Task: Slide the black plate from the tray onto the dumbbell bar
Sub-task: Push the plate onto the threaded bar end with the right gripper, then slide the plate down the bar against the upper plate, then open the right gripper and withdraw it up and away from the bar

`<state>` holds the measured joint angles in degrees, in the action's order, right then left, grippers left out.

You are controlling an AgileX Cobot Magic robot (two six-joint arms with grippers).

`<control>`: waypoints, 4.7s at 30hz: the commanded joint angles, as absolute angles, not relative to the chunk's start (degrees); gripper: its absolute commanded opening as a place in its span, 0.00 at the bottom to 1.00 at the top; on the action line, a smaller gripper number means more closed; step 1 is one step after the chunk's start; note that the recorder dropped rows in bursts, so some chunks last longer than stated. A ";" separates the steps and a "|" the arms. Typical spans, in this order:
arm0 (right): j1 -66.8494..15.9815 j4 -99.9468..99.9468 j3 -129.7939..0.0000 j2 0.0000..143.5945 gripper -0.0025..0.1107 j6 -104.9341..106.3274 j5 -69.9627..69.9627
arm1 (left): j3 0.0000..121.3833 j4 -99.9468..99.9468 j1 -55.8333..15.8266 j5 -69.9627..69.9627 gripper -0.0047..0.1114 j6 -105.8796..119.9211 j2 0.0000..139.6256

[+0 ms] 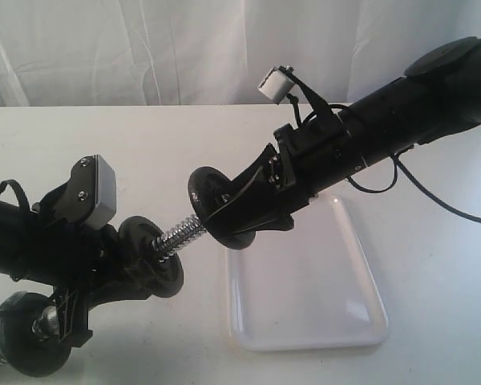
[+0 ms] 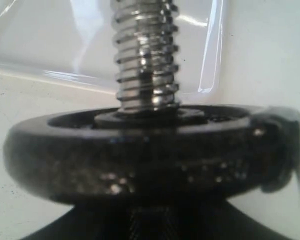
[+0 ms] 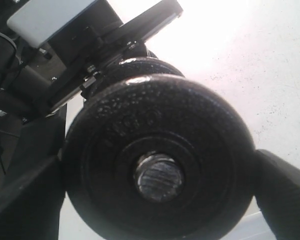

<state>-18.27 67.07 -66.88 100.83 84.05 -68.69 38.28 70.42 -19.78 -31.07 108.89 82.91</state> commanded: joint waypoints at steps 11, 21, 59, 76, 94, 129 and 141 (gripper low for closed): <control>-19.84 74.87 -67.38 100.56 0.02 85.02 -69.96 | 40.68 86.21 -20.76 -45.22 0.04 114.83 80.56; -21.28 75.09 -67.38 100.56 0.02 85.25 -69.96 | 40.68 87.55 -20.76 -46.12 0.04 115.91 80.56; -20.68 78.87 -67.38 100.56 0.09 88.19 -69.96 | 40.78 89.70 -20.76 -47.51 0.04 118.44 80.56; -20.52 78.22 -67.38 100.56 0.79 83.93 -69.96 | 40.78 89.59 -20.76 -47.49 0.04 118.44 80.56; -20.52 77.54 -68.11 100.56 0.81 85.70 -69.96 | 40.78 89.59 -20.76 -47.49 0.04 118.31 80.56; -20.52 51.35 -74.18 92.01 0.95 78.74 -69.96 | 40.78 94.81 -20.76 -32.30 0.04 116.96 80.56; -20.52 48.78 -73.96 87.34 0.95 70.14 -69.96 | 40.78 97.23 -20.76 -36.93 0.04 116.71 80.56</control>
<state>-20.94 50.25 -73.77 88.27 72.48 -69.65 39.13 56.79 -20.61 -29.31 112.15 82.93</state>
